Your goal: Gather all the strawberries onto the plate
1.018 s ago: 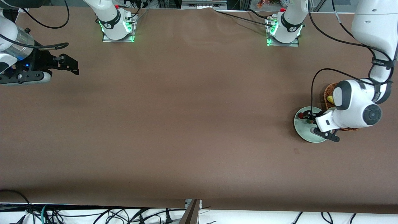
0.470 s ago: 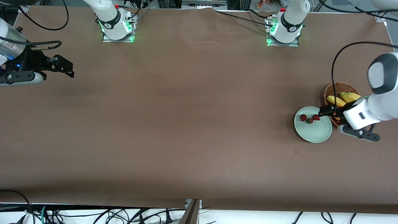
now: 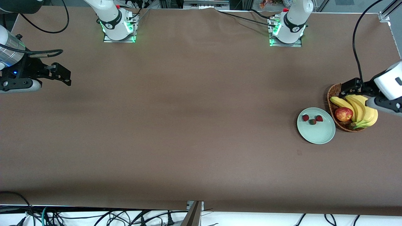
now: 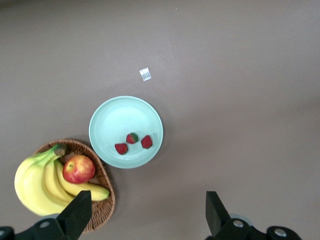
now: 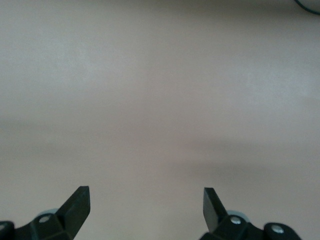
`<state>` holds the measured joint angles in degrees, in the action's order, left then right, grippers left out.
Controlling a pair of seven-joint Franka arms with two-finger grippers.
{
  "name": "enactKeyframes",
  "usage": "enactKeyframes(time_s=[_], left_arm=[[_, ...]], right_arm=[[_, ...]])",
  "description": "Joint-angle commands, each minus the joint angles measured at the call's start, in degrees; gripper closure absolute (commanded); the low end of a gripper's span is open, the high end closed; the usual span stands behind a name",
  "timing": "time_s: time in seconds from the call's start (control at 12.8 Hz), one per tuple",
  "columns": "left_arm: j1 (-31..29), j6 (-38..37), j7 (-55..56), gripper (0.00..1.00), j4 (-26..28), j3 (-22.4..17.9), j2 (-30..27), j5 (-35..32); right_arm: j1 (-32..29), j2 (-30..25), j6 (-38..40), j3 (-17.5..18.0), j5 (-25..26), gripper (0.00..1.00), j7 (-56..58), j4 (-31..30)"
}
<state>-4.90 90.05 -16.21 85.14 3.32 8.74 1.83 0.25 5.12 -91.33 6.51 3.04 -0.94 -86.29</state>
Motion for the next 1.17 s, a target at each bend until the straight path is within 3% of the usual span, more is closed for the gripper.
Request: enactKeyframes(time_s=[0.0, 0.31, 1.1], left_arm=[[1.3, -4.3, 5.0, 0.00, 0.9, -0.2, -3.5, -1.5], [2.1, -8.5, 18.4, 0.00, 0.9, 0.0, -5.7, -1.5], [1.9, -8.8, 18.5, 0.00, -2.5, -0.1, -1.8, -1.4]], right_arm=[[-0.6, 0.8, 0.2, 0.8, 1.1, 0.00, -0.1, 1.3], [-0.7, 0.8, 0.1, 0.8, 1.1, 0.00, 0.0, 1.3], [-0.6, 0.8, 0.1, 0.8, 1.1, 0.00, -0.2, 1.3]])
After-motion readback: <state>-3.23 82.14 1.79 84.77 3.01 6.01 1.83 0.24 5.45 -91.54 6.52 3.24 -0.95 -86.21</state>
